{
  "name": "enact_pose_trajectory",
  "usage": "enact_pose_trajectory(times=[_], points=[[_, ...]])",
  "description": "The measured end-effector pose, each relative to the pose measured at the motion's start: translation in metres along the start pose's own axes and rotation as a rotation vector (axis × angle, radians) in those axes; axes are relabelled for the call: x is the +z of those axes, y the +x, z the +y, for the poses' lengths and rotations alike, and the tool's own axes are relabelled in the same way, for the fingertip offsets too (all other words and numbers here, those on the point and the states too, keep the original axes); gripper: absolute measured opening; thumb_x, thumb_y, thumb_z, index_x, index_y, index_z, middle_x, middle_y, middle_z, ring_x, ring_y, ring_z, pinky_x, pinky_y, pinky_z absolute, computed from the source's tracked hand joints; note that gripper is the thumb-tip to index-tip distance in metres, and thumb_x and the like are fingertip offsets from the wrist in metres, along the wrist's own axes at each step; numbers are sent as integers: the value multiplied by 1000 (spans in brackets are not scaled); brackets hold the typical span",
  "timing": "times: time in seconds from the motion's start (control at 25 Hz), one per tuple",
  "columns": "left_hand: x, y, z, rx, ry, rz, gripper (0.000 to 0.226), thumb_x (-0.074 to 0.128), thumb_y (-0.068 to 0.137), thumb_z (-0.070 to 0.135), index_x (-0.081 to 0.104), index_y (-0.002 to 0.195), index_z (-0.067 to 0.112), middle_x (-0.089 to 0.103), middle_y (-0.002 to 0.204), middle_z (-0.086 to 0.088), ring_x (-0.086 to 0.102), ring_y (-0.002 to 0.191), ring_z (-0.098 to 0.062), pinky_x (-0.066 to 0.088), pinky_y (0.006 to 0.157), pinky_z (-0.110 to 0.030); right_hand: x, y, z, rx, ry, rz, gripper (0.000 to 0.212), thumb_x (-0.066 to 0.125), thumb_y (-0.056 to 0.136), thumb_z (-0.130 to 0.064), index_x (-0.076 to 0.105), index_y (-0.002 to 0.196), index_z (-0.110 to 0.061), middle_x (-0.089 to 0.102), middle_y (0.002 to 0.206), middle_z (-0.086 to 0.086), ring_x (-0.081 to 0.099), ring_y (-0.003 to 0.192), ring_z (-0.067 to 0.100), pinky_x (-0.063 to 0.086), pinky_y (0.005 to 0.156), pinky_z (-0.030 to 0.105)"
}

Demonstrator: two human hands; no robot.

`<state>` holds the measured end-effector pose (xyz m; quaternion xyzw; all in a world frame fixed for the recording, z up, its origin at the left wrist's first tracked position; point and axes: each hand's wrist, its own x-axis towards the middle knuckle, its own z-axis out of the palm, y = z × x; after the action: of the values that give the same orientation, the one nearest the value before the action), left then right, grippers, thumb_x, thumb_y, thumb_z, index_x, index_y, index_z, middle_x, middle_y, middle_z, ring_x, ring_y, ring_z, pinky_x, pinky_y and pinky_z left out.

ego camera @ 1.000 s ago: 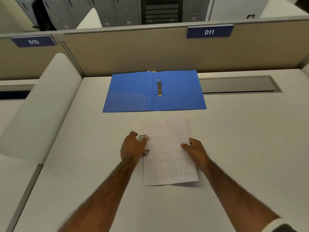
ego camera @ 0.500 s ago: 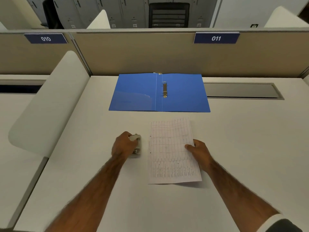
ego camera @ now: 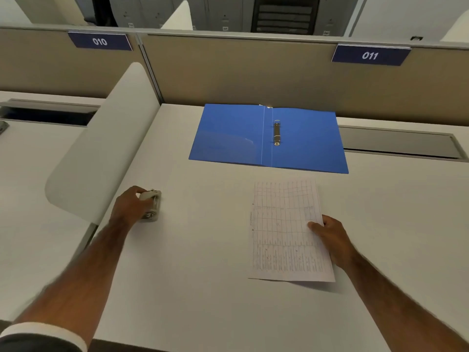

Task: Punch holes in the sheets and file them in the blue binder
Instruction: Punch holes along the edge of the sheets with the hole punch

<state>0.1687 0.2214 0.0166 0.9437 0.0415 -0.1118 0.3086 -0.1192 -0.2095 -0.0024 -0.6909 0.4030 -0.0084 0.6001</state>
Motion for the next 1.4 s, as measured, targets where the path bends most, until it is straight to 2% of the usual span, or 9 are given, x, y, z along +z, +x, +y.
enact_pose_trajectory(times=[0.16, 0.28, 0.4, 0.6, 0.72, 0.84, 0.92, 1.16, 1.4], points=[[1, 4, -6, 46, 9, -14, 32, 64, 77, 37, 66, 105, 22, 70, 98, -7, 64, 83, -24, 53, 63, -34, 3, -2, -4, 9, 15, 20, 16, 60, 96, -17, 69, 109, -18, 74, 107, 1, 73, 94, 25, 60, 85, 48], [2, -16, 0, 55, 23, 135, 41, 60, 84, 42, 65, 117, 19, 63, 116, -11, 61, 104, -32, 55, 80, -46, 4, -1, -5, 51, 57, 65, 18, 60, 96, -20, 69, 109, -13, 74, 107, 5, 73, 94, 28, 59, 87, 52], [18, -57, 19, 331, 120, 318, 23, 62, 91, 23, 68, 112, 15, 64, 116, -11, 58, 107, -34, 46, 91, -47, 5, -4, -7, 83, 63, 90, 16, 60, 94, -19, 70, 105, -13, 74, 106, 8, 72, 94, 30, 58, 87, 53], [84, -117, 38, 608, 152, 60, 37, 53, 90, 32, 66, 121, 16, 59, 135, -8, 54, 126, -29, 39, 110, -41, 7, -18, -9, 87, 55, 113, 14, 57, 95, -12, 69, 102, -13, 73, 104, 8, 72, 92, 29, 60, 80, 45], [125, -146, 52, 639, 301, -172, 54, 39, 100, 48, 42, 148, 24, 23, 164, -3, 19, 152, -24, 15, 124, -40, 5, -20, -2, 93, 75, 131, 14, 61, 92, -15, 70, 100, -8, 74, 102, 11, 72, 91, 31, 60, 83, 51], [148, -167, 52, 617, 451, -261, 75, 7, 95, 65, 5, 160, 28, -16, 167, 2, -18, 153, -18, -8, 125, -38, 2, -20, 1, 110, 94, 115, 12, 60, 91, -11, 68, 96, -3, 74, 98, 13, 72, 89, 33, 60, 82, 50], [154, -176, 49, 609, 500, -245, 82, -7, 87, 70, -8, 158, 30, -26, 164, 5, -27, 150, -15, -14, 121, -38, -1, -21, 3, 110, 91, 78, 12, 57, 91, -7, 68, 93, -3, 74, 97, 13, 72, 87, 32, 59, 76, 44], [161, -193, 47, 536, 524, -198, 80, -12, 88, 72, -13, 157, 31, -27, 164, 7, -29, 149, -13, -14, 122, -40, -7, -22, 5, 62, 12, 15, 14, 52, 90, -6, 65, 84, -5, 71, 91, 9, 67, 76, 22, 51, 63, 30], [163, -178, 80, 555, 462, -207, 92, -20, 83, 74, 1, 160, 28, -19, 166, 6, -24, 150, -11, -10, 124, -42, -11, -19, 12, 65, -5, 31, 13, 53, 92, -10, 66, 92, -6, 72, 96, 6, 69, 84, 23, 54, 69, 32]])
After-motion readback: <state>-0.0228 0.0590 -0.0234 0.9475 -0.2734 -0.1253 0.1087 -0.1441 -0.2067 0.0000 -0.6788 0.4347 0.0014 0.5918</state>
